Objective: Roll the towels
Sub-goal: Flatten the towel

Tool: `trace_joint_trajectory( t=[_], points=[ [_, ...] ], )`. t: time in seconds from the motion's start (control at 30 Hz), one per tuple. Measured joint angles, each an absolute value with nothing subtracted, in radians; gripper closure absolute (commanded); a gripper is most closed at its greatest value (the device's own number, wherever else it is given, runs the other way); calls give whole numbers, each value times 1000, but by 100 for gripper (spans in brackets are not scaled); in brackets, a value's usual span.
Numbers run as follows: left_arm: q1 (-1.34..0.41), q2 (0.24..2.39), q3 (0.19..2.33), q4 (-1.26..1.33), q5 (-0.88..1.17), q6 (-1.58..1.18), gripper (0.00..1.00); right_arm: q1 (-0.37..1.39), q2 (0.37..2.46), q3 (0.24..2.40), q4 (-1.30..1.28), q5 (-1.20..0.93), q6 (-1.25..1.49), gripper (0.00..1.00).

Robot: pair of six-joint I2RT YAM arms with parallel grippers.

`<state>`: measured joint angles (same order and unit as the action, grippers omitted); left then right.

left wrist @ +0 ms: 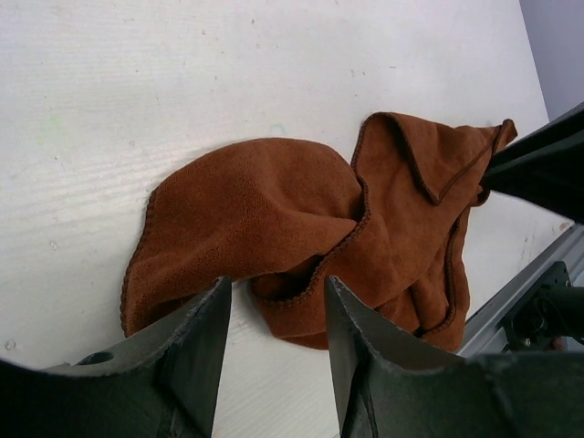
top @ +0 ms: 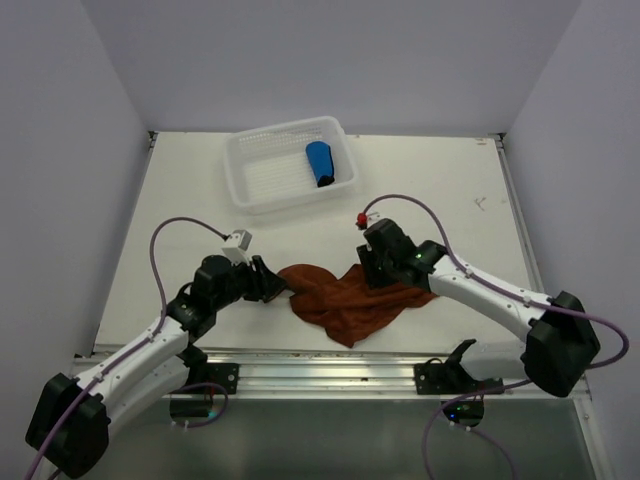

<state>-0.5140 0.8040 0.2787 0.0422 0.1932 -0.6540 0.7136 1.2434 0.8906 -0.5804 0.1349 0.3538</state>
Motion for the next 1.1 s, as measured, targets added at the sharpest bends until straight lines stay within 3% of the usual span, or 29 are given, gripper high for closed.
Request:
trace_joint_trajectory(
  t=[0.17, 0.57, 0.77, 0.9, 1.1],
  points=[
    [-514, 770, 279, 35, 173, -654, 50, 776, 1349, 843, -554, 138, 335, 58],
    [-514, 784, 263, 36, 168, -654, 50, 828, 1453, 842, -500, 177, 322, 61],
    [-514, 788, 262, 39, 168, -654, 50, 833, 1501, 842, -503, 244, 321, 76],
    [-514, 788, 252, 42, 168, -654, 50, 834, 1511, 842, -511, 281, 328, 100],
    [-514, 787, 248, 38, 168, -653, 50, 834, 1393, 902, -627, 373, 342, 100]
  ],
)
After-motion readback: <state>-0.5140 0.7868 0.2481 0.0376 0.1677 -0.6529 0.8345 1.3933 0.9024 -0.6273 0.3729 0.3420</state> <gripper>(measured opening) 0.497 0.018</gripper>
